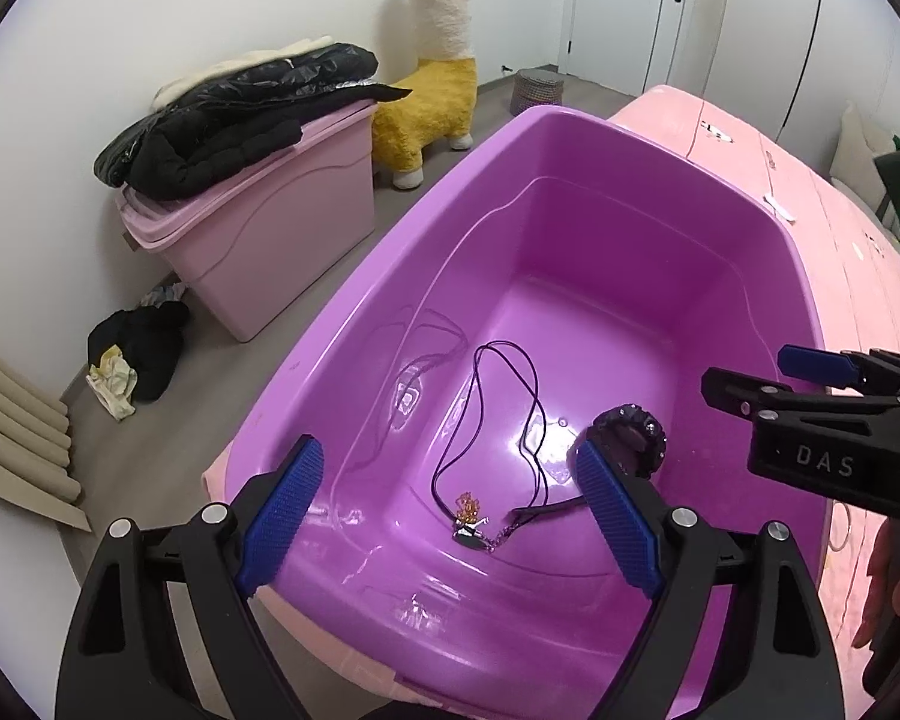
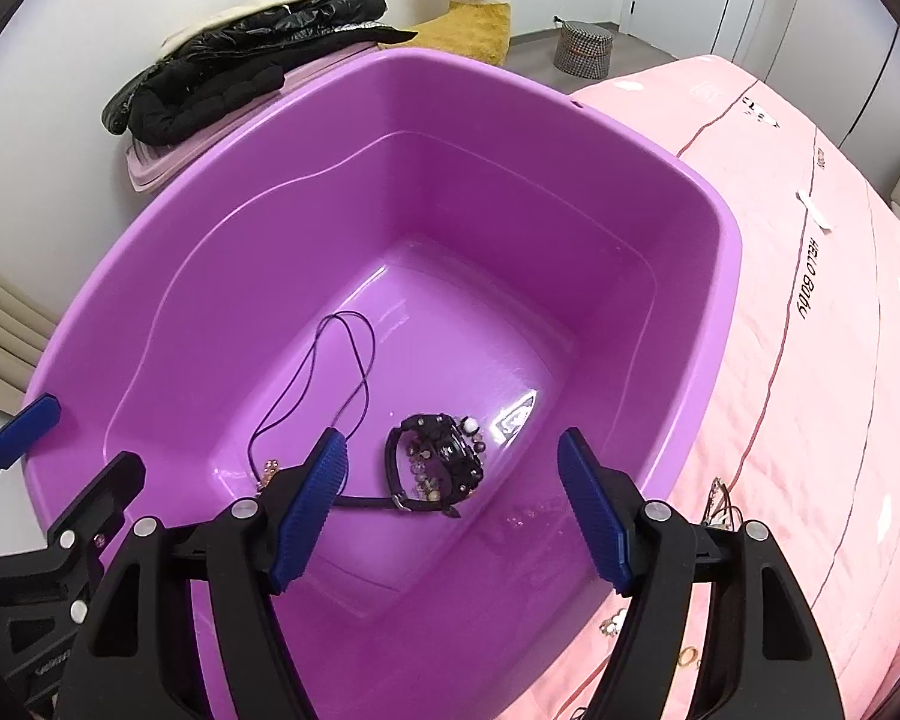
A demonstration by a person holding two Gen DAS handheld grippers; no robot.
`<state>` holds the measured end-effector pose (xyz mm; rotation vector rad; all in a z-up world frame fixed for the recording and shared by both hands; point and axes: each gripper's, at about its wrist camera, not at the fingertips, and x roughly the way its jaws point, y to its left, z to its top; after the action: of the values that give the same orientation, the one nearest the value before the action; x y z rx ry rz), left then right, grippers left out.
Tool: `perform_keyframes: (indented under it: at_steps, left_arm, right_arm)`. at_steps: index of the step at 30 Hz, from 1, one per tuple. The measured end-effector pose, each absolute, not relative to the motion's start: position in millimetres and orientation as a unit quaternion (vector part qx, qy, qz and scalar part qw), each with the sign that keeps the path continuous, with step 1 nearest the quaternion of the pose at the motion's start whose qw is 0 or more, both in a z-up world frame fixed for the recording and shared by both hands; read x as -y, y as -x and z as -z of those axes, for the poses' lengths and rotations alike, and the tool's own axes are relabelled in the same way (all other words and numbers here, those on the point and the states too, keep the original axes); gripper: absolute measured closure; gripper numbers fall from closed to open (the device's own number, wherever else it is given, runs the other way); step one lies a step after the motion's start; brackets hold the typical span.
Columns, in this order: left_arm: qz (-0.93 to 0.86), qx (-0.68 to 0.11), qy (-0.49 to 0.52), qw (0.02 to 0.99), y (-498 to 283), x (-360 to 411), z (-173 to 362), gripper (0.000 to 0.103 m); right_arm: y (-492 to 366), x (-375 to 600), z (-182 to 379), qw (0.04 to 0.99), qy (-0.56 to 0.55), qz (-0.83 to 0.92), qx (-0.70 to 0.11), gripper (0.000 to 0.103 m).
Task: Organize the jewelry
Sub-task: 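Move both open tools back over the jewelry on the bedspread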
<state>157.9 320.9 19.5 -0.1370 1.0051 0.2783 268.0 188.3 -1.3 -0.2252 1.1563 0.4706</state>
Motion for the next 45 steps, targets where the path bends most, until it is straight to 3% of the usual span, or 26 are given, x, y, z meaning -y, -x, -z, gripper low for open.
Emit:
perform_keyframes:
  at_steps: [19, 23, 33, 45]
  left_arm:
    - [-0.136, -0.454, 0.086, 0.876, -119, -306, -51, 0.018]
    - [-0.134, -0.445, 0.078, 0.882, -111, -295, -59, 0.013]
    - [-0.09, -0.413, 0.062, 0.904, -75, -243, -79, 0.007]
    - [0.002, -0.405, 0.045, 0.913, -45, -142, -57, 0.007]
  right_arm:
    - [-218, -146, -40, 0.835, 0.057, -0.239, -0.493, 0.033]
    - [-206, -127, -51, 0.842, 0.042, -0.24, -0.481, 0.033]
    - [-138, -21, -71, 0.876, 0.004, -0.206, -0.435, 0.033]
    - [-46, 128, -22, 0.903, -0.028, -0.069, -0.423, 0.033]
